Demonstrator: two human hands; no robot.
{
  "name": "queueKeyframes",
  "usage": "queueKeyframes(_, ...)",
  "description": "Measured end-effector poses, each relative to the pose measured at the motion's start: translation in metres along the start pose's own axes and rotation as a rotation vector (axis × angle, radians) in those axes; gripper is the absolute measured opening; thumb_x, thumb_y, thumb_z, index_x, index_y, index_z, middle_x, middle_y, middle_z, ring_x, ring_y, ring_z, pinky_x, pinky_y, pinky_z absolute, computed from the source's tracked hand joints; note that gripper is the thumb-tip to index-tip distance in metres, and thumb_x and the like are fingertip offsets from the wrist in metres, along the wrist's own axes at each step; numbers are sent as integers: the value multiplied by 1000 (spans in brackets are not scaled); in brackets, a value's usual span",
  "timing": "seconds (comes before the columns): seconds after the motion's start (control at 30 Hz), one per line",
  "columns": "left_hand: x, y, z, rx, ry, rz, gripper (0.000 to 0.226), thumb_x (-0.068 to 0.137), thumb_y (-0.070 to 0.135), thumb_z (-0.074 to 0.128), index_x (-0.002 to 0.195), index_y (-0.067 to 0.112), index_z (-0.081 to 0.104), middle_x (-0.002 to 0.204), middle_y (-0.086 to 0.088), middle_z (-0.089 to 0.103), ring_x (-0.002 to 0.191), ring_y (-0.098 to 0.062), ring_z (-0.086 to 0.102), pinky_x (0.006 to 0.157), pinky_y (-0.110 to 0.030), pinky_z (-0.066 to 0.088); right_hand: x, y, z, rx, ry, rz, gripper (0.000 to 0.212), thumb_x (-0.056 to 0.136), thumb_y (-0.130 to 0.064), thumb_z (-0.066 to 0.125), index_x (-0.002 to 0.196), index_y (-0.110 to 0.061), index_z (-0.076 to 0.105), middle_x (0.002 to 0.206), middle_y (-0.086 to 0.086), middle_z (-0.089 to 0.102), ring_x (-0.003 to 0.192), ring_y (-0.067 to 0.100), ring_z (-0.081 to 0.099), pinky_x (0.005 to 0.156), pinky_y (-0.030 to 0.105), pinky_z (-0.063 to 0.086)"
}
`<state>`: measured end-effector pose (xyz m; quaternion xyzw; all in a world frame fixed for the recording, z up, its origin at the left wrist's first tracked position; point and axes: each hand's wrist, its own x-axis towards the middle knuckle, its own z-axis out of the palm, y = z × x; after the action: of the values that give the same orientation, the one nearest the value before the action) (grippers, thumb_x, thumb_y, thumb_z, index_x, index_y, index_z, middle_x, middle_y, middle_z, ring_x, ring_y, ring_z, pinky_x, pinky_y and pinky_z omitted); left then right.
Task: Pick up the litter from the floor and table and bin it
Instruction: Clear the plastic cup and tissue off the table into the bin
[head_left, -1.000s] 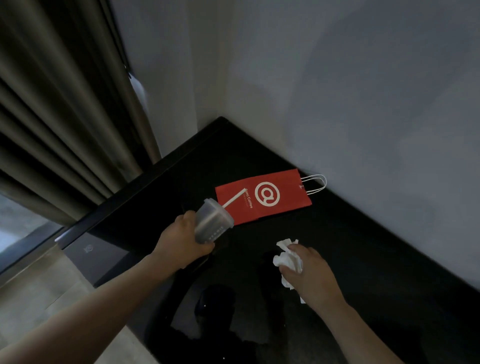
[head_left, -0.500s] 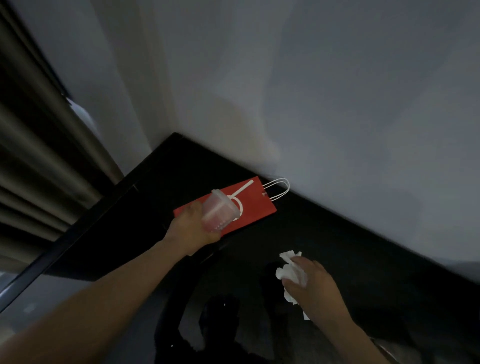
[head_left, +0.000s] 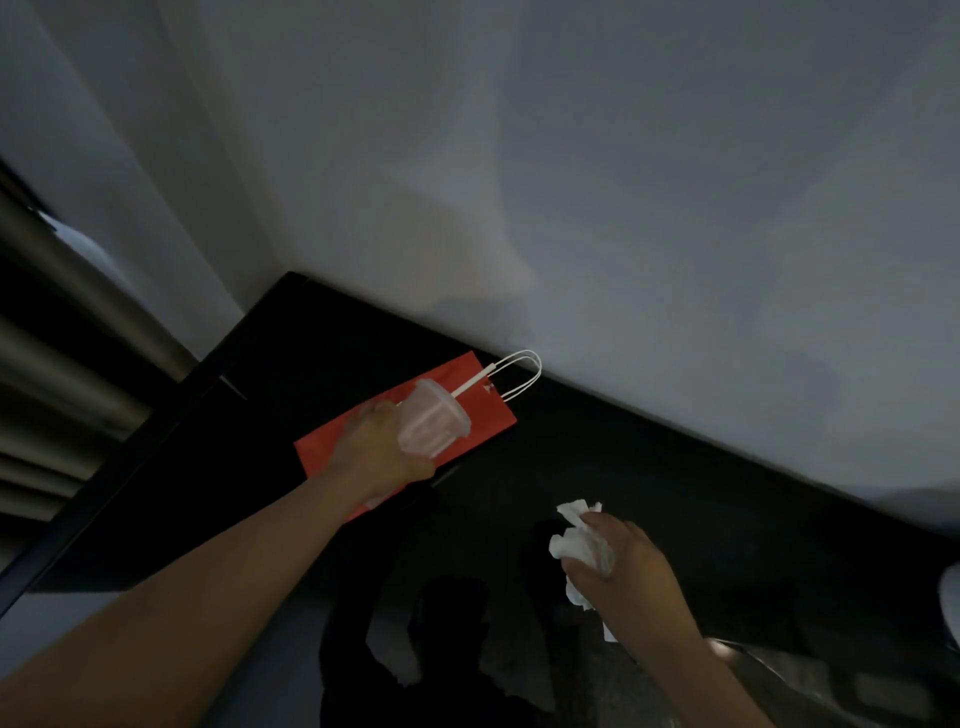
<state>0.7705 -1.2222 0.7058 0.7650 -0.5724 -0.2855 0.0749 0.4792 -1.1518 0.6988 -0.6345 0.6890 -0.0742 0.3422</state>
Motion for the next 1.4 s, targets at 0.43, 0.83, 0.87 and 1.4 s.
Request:
queueKeyframes(0.43,-17,-14,6,-1,-62,67,62,62,38,77,104,0,53,104,-15,57,92,-26,57,81,-39,50,-5,-10,-15,60,-31,-36,49,86,-31,67,133,-29,51,126,-6,52,112,11,53,85,15,35)
queueKeyframes(0.83,-40,-1,7,15,-3,93,72,64,39,81,119,9,45,113,-7,49,98,-18,48,82,-32,45,-19,-18,-26,60,20,-45,23,90,-27,62,113,-27,62,86,-15,60,71,-3,61,52,6,41)
queueKeyframes(0.87,-43,1,6,16,2,95,72,64,39,81,119,9,45,113,-7,48,98,-18,48,82,-32,45,-20,-18,-27,63,16,-38,21,90,-28,61,110,-27,62,85,-13,61,70,-2,62,52,7,43)
queueKeyframes(1.4,-99,29,-7,-23,17,89,71,66,39,80,123,14,44,117,-4,49,101,-17,52,88,-38,50,-61,-16,-58,162,-13,-56,7,91,-27,61,87,-34,60,76,-9,64,67,-6,63,48,7,43)
